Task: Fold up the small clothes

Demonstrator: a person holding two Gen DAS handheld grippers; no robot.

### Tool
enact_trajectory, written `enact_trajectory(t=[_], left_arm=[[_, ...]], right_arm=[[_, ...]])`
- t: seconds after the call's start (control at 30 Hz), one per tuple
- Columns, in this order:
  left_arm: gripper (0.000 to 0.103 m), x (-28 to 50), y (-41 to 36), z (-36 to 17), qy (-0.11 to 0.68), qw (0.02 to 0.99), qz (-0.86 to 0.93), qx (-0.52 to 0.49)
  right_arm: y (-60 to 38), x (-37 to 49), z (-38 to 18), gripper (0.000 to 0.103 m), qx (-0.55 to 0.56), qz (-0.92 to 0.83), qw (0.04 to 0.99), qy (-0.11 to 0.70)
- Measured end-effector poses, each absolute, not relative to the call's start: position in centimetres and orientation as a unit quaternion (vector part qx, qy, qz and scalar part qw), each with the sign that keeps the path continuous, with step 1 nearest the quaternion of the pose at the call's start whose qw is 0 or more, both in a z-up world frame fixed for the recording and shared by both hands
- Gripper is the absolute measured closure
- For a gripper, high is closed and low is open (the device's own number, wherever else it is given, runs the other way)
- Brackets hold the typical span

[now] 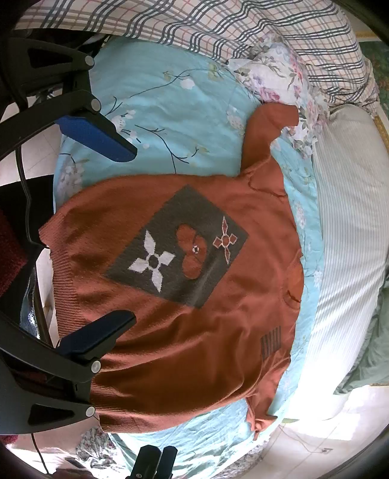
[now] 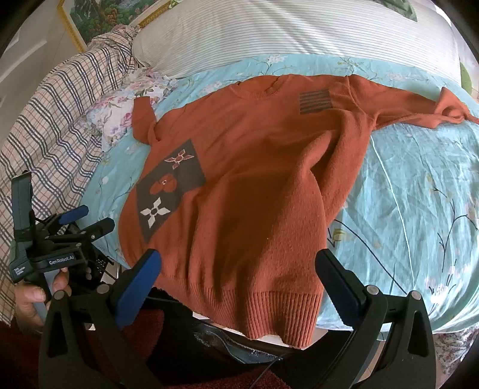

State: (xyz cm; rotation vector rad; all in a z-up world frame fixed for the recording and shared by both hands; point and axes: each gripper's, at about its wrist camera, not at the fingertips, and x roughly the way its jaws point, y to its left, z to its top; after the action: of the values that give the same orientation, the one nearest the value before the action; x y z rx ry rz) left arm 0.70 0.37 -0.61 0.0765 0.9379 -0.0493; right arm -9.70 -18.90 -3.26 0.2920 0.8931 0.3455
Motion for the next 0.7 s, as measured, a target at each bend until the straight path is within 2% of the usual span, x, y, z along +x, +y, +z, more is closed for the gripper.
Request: enact_trajectory(t=[0.17,0.4,0.53,0.7], left_arm=[[0.003,1.2,0.2,-0.7,0.505,0.862,-0.025,0.039],[0.003,1.4,0.1,-0.7,0.484,0.874,-0.024,0.043],[0.003,1.8,-0.3,-0.9,0.471,0.880,-0.026,0.045],[0.003,2.8,-0.5,-1.4,0.473,0.880,-0.033,0.042]], right_arm=[[-18.6,-9.4,-2.2,0.001,0.135,0.164,0.879,0.427],[-19.9,-9.4,-2.7,0.001,0.187,0.190,0.863,0.429],[-19.6,-9.0,-3.0,0.001,0.156,0.170,0.872,0.431],[-20.7,-8.3,-3.4,0.001,0.180,0.169,0.870,0.428]])
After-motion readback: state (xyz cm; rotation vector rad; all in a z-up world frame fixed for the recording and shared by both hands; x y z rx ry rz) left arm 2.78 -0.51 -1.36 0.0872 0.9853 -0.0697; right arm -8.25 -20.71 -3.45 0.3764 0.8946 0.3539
